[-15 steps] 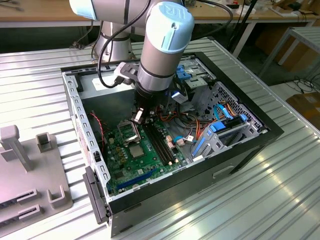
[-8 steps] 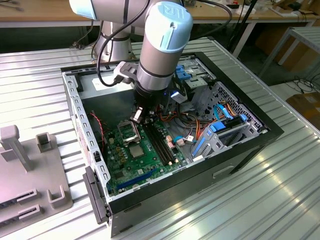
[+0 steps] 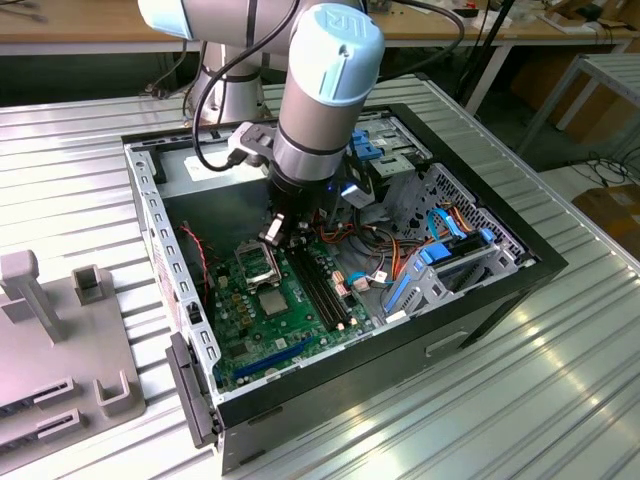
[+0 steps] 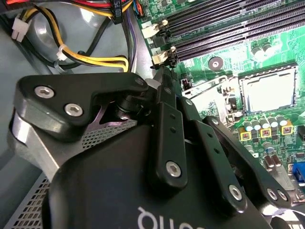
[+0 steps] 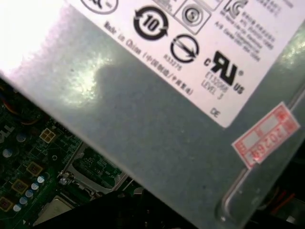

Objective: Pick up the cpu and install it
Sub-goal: 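Close the cpu cover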

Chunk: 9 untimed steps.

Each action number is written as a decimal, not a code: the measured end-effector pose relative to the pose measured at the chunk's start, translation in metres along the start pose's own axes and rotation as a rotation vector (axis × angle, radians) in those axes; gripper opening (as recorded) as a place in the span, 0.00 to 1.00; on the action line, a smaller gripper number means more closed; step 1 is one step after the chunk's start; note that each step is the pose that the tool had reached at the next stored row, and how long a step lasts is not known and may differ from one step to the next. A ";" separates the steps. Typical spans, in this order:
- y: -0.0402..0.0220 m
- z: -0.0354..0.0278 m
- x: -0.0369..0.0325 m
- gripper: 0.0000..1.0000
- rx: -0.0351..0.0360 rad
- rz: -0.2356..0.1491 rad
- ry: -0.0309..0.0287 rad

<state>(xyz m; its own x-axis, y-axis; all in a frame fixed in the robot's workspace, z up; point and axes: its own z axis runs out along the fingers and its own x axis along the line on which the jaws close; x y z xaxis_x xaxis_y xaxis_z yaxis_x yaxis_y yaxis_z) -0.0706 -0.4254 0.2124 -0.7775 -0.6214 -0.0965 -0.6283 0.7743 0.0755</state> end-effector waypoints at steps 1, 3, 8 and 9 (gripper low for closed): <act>0.0001 0.0004 0.0000 0.11 -0.0004 0.000 -0.0004; 0.0001 0.0010 -0.0001 0.11 -0.0009 0.000 -0.0007; 0.0008 0.0022 0.0007 0.11 -0.0029 0.000 -0.0025; 0.0010 0.0025 0.0009 0.11 -0.0033 0.000 -0.0029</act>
<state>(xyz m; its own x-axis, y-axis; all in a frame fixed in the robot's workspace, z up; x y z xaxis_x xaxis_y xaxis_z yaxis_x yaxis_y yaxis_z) -0.0719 -0.4249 0.2099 -0.7776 -0.6209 -0.0994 -0.6282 0.7740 0.0789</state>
